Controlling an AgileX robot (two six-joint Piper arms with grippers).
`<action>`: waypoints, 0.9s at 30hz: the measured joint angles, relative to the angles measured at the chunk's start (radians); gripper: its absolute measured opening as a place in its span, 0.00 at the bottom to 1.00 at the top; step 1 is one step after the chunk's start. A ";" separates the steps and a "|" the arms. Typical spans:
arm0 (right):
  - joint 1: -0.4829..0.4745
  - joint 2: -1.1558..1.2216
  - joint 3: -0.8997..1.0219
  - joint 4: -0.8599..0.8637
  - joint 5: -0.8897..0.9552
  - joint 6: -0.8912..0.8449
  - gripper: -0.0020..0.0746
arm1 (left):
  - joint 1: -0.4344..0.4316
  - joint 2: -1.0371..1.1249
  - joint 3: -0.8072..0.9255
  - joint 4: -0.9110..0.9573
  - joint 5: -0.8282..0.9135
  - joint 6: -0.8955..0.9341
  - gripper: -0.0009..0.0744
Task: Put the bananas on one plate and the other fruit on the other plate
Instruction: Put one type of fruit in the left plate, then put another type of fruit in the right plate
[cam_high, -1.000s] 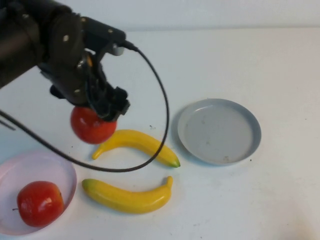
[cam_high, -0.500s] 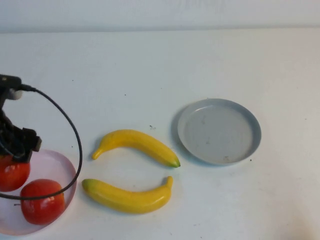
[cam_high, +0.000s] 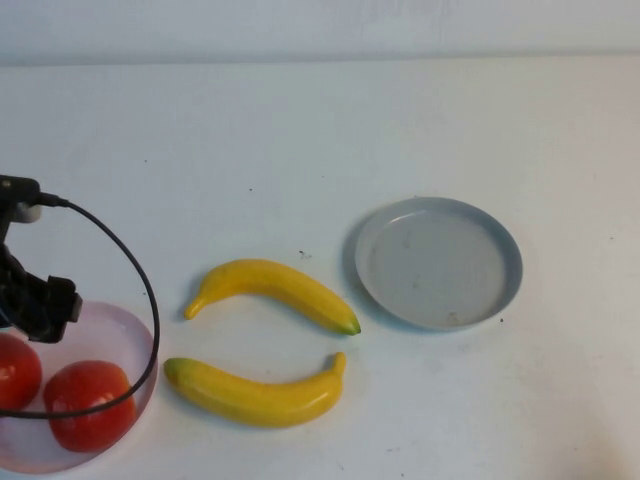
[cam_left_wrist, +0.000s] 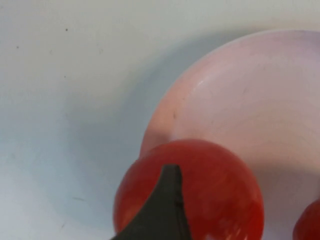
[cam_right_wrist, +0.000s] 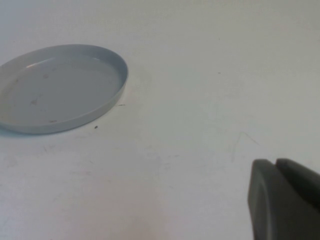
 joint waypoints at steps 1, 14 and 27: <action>0.000 0.000 0.000 0.000 0.000 0.000 0.01 | 0.000 -0.002 0.000 0.000 -0.002 0.000 0.90; 0.000 0.000 0.000 0.000 0.000 0.000 0.01 | -0.063 -0.339 0.005 -0.028 -0.019 -0.088 0.59; -0.002 0.000 0.000 0.000 0.000 0.000 0.01 | -0.067 -0.826 0.201 -0.181 -0.044 -0.013 0.02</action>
